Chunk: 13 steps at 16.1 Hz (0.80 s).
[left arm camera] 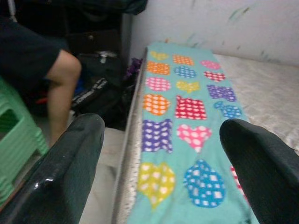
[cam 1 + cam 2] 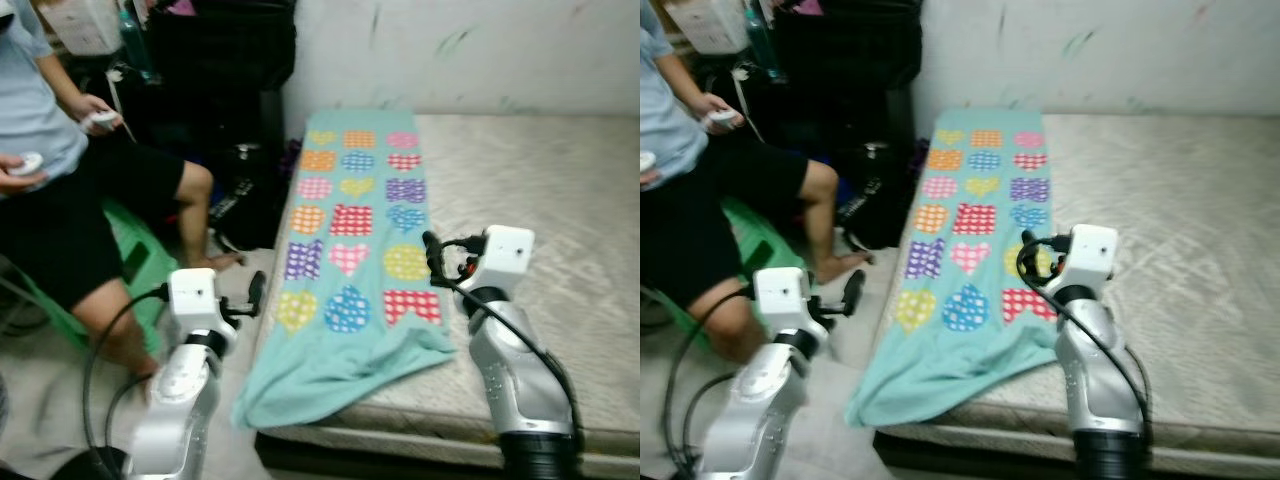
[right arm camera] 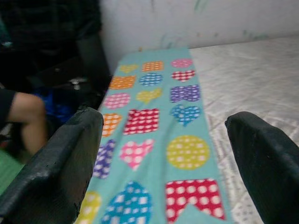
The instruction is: Clean up the room
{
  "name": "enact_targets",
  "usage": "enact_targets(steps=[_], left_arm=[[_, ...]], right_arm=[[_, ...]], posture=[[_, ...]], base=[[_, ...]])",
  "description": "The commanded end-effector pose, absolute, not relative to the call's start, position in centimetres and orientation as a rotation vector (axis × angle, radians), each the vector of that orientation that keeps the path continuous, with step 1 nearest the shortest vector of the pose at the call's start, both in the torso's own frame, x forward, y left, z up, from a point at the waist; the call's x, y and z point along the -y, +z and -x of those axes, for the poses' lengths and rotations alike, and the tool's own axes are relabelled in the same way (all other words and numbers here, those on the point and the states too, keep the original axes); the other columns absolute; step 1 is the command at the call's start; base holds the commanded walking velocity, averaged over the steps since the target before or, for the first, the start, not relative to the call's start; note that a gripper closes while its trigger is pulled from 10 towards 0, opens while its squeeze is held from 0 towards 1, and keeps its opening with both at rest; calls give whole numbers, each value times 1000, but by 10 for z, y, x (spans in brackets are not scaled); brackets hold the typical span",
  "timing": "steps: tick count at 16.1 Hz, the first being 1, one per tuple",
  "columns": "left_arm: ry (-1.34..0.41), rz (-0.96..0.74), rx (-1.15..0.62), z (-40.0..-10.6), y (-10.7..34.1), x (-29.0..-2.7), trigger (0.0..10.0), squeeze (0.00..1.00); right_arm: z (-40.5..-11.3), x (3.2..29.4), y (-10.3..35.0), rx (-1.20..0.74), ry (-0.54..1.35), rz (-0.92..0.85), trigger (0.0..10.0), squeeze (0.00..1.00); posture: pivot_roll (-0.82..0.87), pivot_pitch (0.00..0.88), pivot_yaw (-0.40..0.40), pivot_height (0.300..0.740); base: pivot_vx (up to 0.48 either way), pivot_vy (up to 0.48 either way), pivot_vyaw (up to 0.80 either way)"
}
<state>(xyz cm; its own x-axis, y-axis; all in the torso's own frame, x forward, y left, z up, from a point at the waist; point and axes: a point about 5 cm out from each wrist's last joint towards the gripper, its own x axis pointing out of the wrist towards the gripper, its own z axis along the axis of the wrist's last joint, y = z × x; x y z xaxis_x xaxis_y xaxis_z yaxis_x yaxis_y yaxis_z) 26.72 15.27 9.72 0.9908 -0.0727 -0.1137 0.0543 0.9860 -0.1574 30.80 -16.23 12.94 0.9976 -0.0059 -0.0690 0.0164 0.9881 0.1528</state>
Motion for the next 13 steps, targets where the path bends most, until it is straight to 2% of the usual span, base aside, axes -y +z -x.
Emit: enact_targets(steps=[1,7,10,12,13], left_arm=[[-63,150,-106,-268,99,-154,10000,0],[-83,168,-98,-268,100,-152,10000,0],[-78,176,-99,-268,100,-152,10000,0],[-72,176,-108,-267,99,-153,10000,0],[-72,176,-109,-267,99,-153,10000,0]], right_arm=[[-310,160,132,-61,0,-149,10000,0],[-310,156,133,-59,22,-145,10000,0],[-310,156,133,-63,25,-151,10000,0],[-310,156,132,-64,25,-150,10000,0],[-310,155,132,-65,26,-149,10000,0]], posture=[[-140,0,55,740],[-140,0,52,740],[-140,0,52,740],[-137,0,52,740],[-137,0,52,740]], base=[[0,0,0],[0,0,0],[0,0,-800],[0,313,-706],[0,480,0]])
